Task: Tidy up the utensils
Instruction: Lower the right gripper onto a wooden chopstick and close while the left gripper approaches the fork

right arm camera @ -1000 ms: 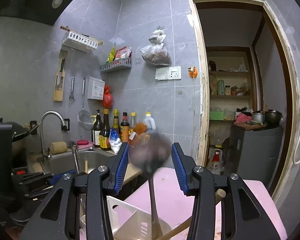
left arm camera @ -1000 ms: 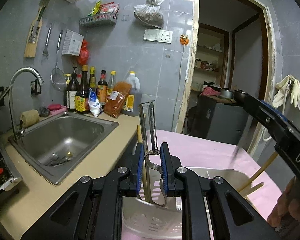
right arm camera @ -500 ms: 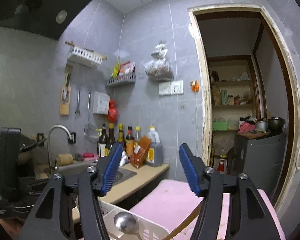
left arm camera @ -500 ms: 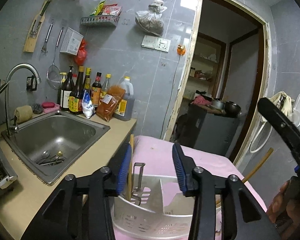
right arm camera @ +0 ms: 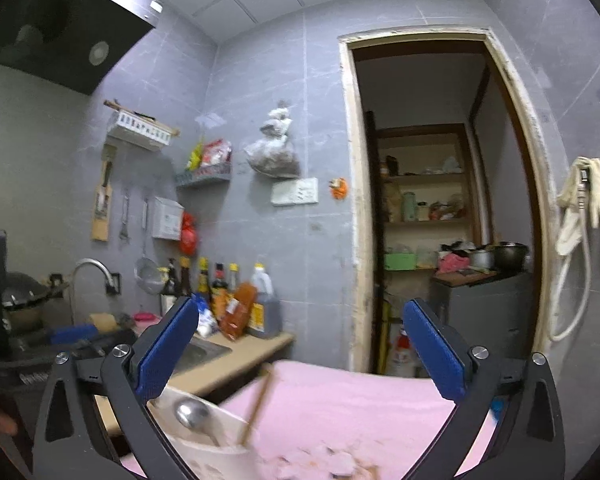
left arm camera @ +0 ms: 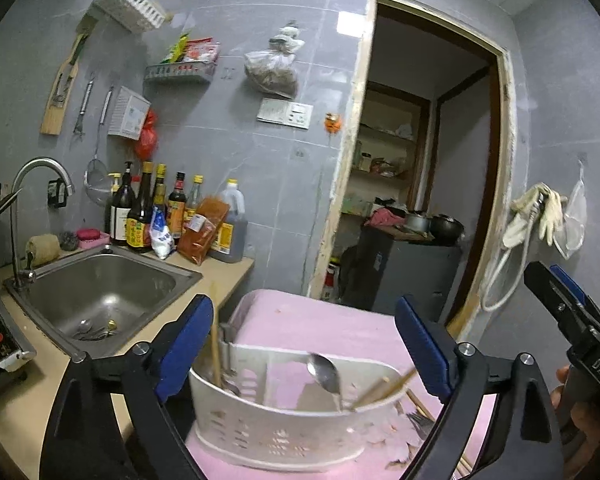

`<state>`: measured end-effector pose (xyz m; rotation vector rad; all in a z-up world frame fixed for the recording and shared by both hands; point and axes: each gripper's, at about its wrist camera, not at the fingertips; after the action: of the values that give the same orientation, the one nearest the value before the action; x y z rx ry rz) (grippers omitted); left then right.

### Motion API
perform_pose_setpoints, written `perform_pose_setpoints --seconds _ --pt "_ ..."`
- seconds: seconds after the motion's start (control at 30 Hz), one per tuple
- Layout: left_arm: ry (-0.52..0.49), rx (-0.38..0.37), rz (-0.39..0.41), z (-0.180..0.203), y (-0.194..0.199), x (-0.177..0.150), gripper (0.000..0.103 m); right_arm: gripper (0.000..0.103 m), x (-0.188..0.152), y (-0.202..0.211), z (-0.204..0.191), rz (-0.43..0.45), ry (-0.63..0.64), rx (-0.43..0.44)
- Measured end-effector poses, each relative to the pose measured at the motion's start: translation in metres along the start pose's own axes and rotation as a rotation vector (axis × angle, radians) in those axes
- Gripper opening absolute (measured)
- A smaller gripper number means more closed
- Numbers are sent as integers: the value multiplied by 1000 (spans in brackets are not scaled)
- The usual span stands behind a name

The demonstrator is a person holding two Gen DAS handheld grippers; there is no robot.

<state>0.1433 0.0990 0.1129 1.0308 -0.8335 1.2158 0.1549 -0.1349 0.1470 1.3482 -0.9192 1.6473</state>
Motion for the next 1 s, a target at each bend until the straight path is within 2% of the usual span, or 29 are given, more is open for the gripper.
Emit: perform_pose_setpoints --seconds 0.2,0.33,0.5,0.6,0.63,0.7,0.77,0.9,1.0 --pt "-27 -42 -68 24 0 -28 90 103 -27 24 34 -102 13 -52" --pt "-47 -71 -153 40 -6 -54 90 103 -48 35 52 -195 28 -62" --pt "-83 -105 -294 62 -20 -86 90 103 -79 41 72 -352 38 -51" --pt "-110 -120 -362 74 -29 -104 90 94 -96 43 80 -439 32 -32" --pt "-115 -125 -387 79 -33 -110 90 87 -103 42 83 -474 25 -19" --pt "-122 -134 -439 85 -41 -118 90 81 -114 40 86 -540 6 11" --pt "-141 -139 -485 91 -49 -126 89 67 -125 38 87 -591 -6 44" --pt "-169 -152 -564 99 -63 -135 88 54 -145 33 82 -677 -1 116" --pt "-175 -171 -631 104 -78 -140 77 44 -155 26 76 -732 5 166"
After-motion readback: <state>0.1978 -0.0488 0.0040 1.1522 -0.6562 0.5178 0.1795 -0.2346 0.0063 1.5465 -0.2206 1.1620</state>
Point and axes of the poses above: each gripper's, at about its wrist camera, not at the fingertips, and y roughly against the way its jaws point, z to its right, x to its top, and after that the axes turned 8 degrees about y, right-handed
